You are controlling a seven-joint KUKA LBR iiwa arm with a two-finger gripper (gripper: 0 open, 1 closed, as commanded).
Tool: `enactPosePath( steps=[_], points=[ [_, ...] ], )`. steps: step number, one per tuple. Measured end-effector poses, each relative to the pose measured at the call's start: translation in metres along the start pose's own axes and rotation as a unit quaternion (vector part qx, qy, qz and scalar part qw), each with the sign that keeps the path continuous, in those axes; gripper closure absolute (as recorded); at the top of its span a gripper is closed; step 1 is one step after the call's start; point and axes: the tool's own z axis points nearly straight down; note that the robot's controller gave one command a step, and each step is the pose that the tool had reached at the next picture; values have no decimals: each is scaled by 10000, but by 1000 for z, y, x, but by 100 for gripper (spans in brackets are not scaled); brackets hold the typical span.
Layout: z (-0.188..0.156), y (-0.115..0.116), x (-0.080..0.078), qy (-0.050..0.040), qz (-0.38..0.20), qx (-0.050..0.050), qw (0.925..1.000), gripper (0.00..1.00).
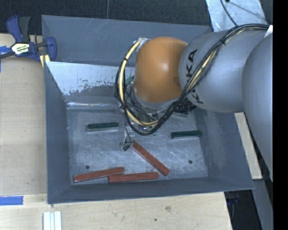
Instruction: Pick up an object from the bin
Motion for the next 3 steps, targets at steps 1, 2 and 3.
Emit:
enactPosePath(
  steps=[1, 2, 3],
  points=[
    [30, 27, -42, -45, 297, -10, 9995, 0],
    [27, 27, -35, -28, 534, -4, 9986, 0],
    [29, 26, -36, -30, 1050, -4, 9945, 0]
  ],
)
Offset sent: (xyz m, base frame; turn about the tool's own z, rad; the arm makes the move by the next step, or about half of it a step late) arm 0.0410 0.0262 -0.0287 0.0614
